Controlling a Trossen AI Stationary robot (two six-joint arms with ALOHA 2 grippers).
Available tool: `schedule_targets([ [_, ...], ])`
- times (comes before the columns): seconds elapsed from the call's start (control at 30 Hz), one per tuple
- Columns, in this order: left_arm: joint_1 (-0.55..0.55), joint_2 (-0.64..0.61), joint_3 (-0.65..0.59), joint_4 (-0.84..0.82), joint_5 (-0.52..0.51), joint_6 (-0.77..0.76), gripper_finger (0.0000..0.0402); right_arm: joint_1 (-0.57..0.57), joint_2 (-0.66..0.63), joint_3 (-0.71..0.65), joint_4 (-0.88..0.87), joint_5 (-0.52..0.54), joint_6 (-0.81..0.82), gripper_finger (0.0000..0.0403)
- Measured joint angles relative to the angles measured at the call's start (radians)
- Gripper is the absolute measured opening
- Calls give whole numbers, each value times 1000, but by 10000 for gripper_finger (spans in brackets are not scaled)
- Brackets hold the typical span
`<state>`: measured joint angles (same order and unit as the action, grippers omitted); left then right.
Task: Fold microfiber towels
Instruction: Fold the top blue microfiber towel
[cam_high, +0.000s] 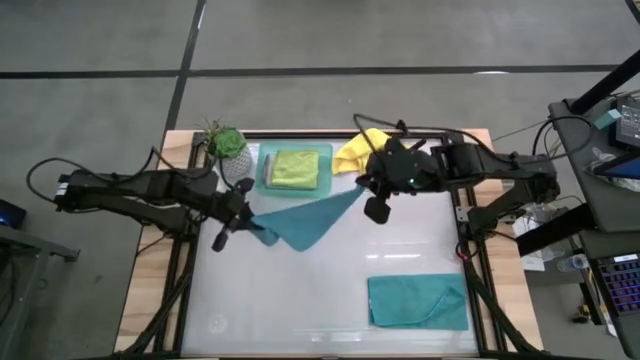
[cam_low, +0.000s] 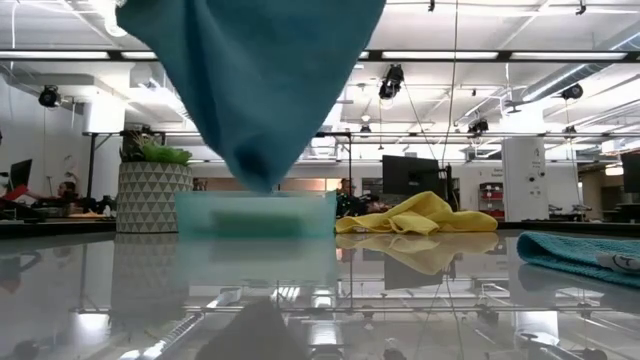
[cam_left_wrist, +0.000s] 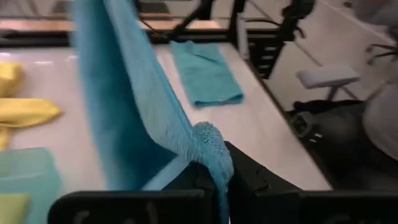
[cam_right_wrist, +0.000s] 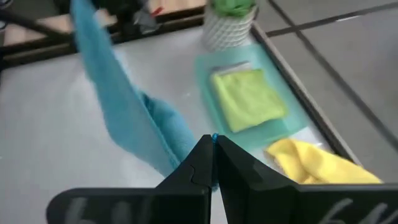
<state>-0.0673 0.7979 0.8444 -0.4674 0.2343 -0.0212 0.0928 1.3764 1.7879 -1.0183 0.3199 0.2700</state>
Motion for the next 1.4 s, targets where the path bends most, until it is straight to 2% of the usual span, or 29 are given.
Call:
schedule_targets([
  [0.13, 0, 26, 0, -1, 48, -7, 0, 1, -4, 27, -1, 183, -6, 8],
  [0.23, 0, 47, 27, -11, 49, -26, 0, 1, -6, 51, -12, 200, 1, 8],
  [0.27, 0, 53, 45, -32, 49, -26, 0, 0, -6, 63, -31, 153, 5, 8],
  [0.4, 0, 78, 143, -141, 34, -26, 0, -4, -6, 90, -46, -259, -84, 8],
  [0.43, 0, 85, 172, -162, 11, -24, 0, -1, -6, 91, -26, -311, -104, 8],
  [0.47, 0, 91, 203, -177, -19, -22, 0, 2, -5, 93, -2, -319, -110, 8],
  [0.53, 2, 104, 266, -232, -104, -14, 0, 2, -5, 110, 26, -222, -108, 8],
  [0.6, 2, 124, 332, -294, -227, 1, 0, -1, -6, 136, 29, -12, -114, 8],
  [0.67, 2, 147, 397, -364, -411, -4, 0, -2, -8, 167, 25, 228, -125, 8],
  [0.7, 2, 159, 427, -391, -515, -21, 0, -1, -10, 176, 22, 311, -127, 8],
  [0.73, 2, 169, 456, -405, -616, -38, 0, -1, -11, 183, 20, 357, -127, 8],
  [0.77, 3, 176, 476, -419, -691, -49, 0, -2, -11, 187, 18, 361, -126, 8],
  [0.8, 3, 185, 495, -438, -719, -48, 0, -2, -11, 189, 8, 334, -116, 8],
  [0.83, 4, 193, 513, -457, -682, -36, 0, -5, -11, 189, -13, 279, -101, 8],
  [0.87, 5, 199, 530, -472, -577, -11, 0, -9, -10, 188, -41, 189, -87, 8],
  [0.97, 14, 225, 562, -501, -158, 112, 0, -17, 2, 180, -111, -181, -110, 8],
  [1.0, 14, 229, 567, -505, -30, 163, 0, -17, 3, 175, -113, -275, -136, 8],
  [1.03, 13, 235, 573, -512, 78, 214, 0, -16, 4, 170, -101, -318, -153, 8],
  [1.07, 12, 238, 583, -506, 135, 249, 0, -15, 4, 169, -86, -326, -158, 8],
  [1.1, 12, 238, 593, -487, 120, 260, 0, -14, 3, 169, -71, -297, -151, 8],
  [1.13, 14, 237, 607, -477, 40, 255, 0, -15, -3, 169, -61, -227, -138, 8],
  [1.23, 17, 241, 639, -496, -467, 189, 0, -18, -21, 170, -55, 140, -127, 8],
  [1.27, 18, 244, 645, -514, -620, 170, 0, -19, -23, 170, -57, 237, -126, 8],
  [1.3, 18, 250, 648, -540, -727, 149, 0, -19, -27, 170, -57, 290, -126, 8],
  [1.33, 19, 257, 651, -565, -766, 132, 0, -19, -31, 171, -56, 303, -127, 8],
  [1.37, 21, 258, 653, -586, -752, 126, 0, -18, -31, 171, -57, 293, -131, 8],
  [1.4, 24, 258, 653, -606, -697, 128, 0, -17, -31, 171, -58, 263, -136, 8],
])
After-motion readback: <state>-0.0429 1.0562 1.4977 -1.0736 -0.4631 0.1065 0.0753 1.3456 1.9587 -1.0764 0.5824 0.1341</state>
